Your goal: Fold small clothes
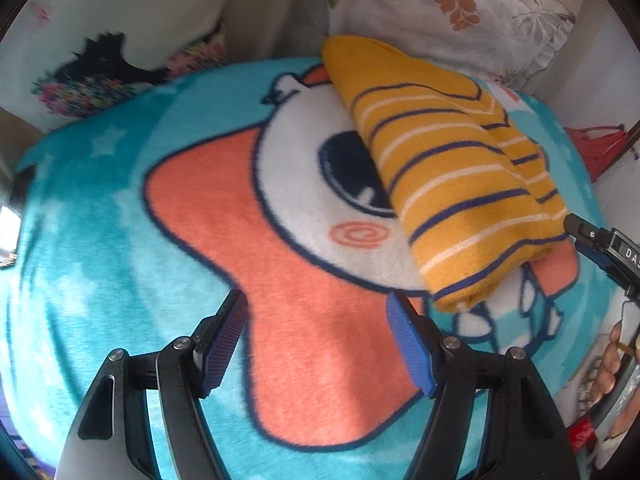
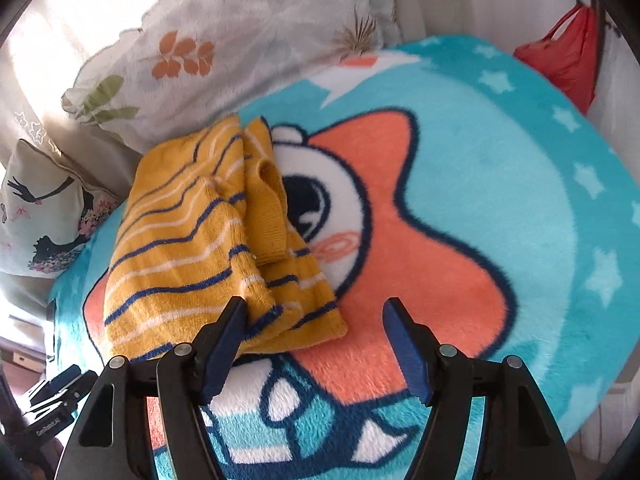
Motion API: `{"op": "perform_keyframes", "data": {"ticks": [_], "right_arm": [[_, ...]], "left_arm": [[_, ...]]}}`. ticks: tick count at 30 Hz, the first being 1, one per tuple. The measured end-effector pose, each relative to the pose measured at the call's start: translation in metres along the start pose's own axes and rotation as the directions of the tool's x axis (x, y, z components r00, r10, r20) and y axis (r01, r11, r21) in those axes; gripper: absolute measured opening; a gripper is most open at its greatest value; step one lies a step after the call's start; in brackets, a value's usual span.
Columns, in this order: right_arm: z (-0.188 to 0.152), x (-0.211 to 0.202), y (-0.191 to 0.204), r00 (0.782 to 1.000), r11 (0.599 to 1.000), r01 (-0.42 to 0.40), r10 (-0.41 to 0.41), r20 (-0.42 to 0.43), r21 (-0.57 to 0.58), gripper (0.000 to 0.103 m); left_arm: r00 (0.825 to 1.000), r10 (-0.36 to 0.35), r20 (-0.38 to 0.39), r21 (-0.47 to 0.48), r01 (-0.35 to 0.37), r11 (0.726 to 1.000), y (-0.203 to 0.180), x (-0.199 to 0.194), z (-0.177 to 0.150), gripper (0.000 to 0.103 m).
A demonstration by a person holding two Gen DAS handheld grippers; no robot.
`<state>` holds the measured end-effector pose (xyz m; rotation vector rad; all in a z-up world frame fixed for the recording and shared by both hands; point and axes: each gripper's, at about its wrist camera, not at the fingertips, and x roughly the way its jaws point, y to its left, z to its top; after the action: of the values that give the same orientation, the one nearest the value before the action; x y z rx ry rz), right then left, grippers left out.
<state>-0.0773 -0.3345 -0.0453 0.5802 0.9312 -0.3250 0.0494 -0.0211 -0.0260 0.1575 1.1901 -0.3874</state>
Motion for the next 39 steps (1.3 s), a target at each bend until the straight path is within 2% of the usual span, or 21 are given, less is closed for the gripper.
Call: {"op": "perform_keyframes", "data": {"ticks": [2, 6, 11, 16, 17, 18, 19, 20, 22, 25, 27, 28, 29, 30, 31, 33, 34, 36, 38, 39], "right_arm": [[0.005, -0.005, 0.004, 1.0, 1.0, -0.005, 0.005, 0.006, 0.002, 0.074], [0.022, -0.002, 0.006, 0.996, 0.996, -0.083, 0.083, -0.009, 0.03, 0.075], [0.049, 0.03, 0.009, 0.985, 0.986, -0.162, 0.164, -0.044, 0.048, 0.075], [0.059, 0.084, 0.023, 0.939, 0.954, -0.29, 0.298, -0.169, 0.073, 0.075], [0.058, 0.091, 0.027, 0.927, 0.946, -0.312, 0.323, -0.188, 0.09, 0.075], [0.057, 0.094, 0.03, 0.921, 0.94, -0.324, 0.339, -0.193, 0.103, 0.073], [0.056, 0.095, 0.032, 0.918, 0.938, -0.331, 0.346, -0.192, 0.106, 0.065], [0.056, 0.096, 0.034, 0.909, 0.931, -0.347, 0.364, -0.201, 0.114, 0.06], [0.057, 0.097, 0.03, 0.868, 0.896, -0.411, 0.441, -0.227, 0.169, 0.044], [0.054, 0.084, 0.019, 0.818, 0.846, -0.483, 0.528, -0.23, 0.225, 0.037], [0.046, 0.073, 0.014, 0.802, 0.833, -0.504, 0.55, -0.233, 0.228, 0.037], [0.038, 0.07, 0.011, 0.804, 0.839, -0.494, 0.54, -0.247, 0.227, 0.037], [0.031, 0.069, 0.008, 0.817, 0.854, -0.471, 0.516, -0.256, 0.219, 0.038], [0.026, 0.069, 0.005, 0.836, 0.872, -0.443, 0.485, -0.258, 0.208, 0.044], [0.024, 0.069, 0.003, 0.843, 0.878, -0.431, 0.474, -0.254, 0.21, 0.051], [0.021, 0.064, -0.002, 0.853, 0.88, -0.415, 0.465, -0.236, 0.232, 0.053], [0.022, 0.055, -0.001, 0.873, 0.892, -0.396, 0.439, -0.211, 0.218, 0.053], [0.028, 0.026, 0.008, 0.923, 0.931, -0.343, 0.358, -0.138, 0.122, 0.053], [0.033, 0.002, 0.024, 0.955, 0.958, -0.286, 0.287, -0.073, 0.023, 0.053], [0.035, -0.01, 0.035, 0.964, 0.964, -0.263, 0.262, -0.043, -0.031, 0.053]], "left_arm": [[0.998, -0.068, -0.007, -0.028, 0.068, 0.997, 0.0, 0.009, 0.006, 0.071], [0.98, -0.198, 0.0, -0.084, 0.197, 0.977, -0.001, 0.027, 0.027, 0.072], [0.943, -0.333, 0.006, -0.106, 0.331, 0.938, -0.006, 0.048, 0.054, 0.08], [0.911, -0.412, -0.03, -0.17, 0.401, 0.9, -0.01, 0.069, 0.068, 0.081], [0.905, -0.423, -0.035, -0.188, 0.41, 0.893, -0.009, 0.071, 0.068, 0.075], [0.893, -0.448, -0.038, -0.198, 0.432, 0.88, -0.01, 0.071, 0.068, 0.051], [0.879, -0.475, -0.042, -0.203, 0.458, 0.865, -0.012, 0.069, 0.068, 0.041], [0.894, -0.446, -0.035, -0.196, 0.432, 0.88, -0.014, 0.063, 0.067, 0.04], [0.92, -0.391, -0.03, -0.161, 0.381, 0.91, -0.021, 0.051, 0.065, 0.033], [0.94, -0.341, -0.027, -0.157, 0.333, 0.93, -0.026, 0.034, 0.052, 0.031], [0.946, -0.322, -0.035, -0.158, 0.313, 0.937, -0.024, 0.029, 0.041, 0.031], [0.949, -0.311, -0.044, -0.159, 0.301, 0.94, -0.025, 0.028, 0.035, 0.031], [0.951, -0.306, -0.048, -0.161, 0.295, 0.942, -0.023, 0.026, 0.031, 0.031], [0.954, -0.297, -0.047, -0.163, 0.286, 0.944, -0.023, 0.024, 0.027, 0.031], [0.959, -0.28, -0.042, -0.163, 0.27, 0.949, -0.022, 0.021, 0.023, 0.032], [0.972, -0.235, -0.021, -0.157, 0.229, 0.961, -0.019, 0.012, 0.018, 0.039], [0.979, -0.203, 0.003, -0.153, 0.201, 0.968, -0.017, 0.004, 0.017, 0.042], [0.987, -0.152, 0.046, -0.146, 0.157, 0.977, -0.012, -0.008, 0.013, 0.056], [0.992, -0.099, 0.079, -0.137, 0.109, 0.984, -0.008, -0.02, 0.01, 0.059], [0.993, -0.077, 0.09, -0.137, 0.089, 0.987, -0.007, -0.024, 0.009, 0.059]]}}
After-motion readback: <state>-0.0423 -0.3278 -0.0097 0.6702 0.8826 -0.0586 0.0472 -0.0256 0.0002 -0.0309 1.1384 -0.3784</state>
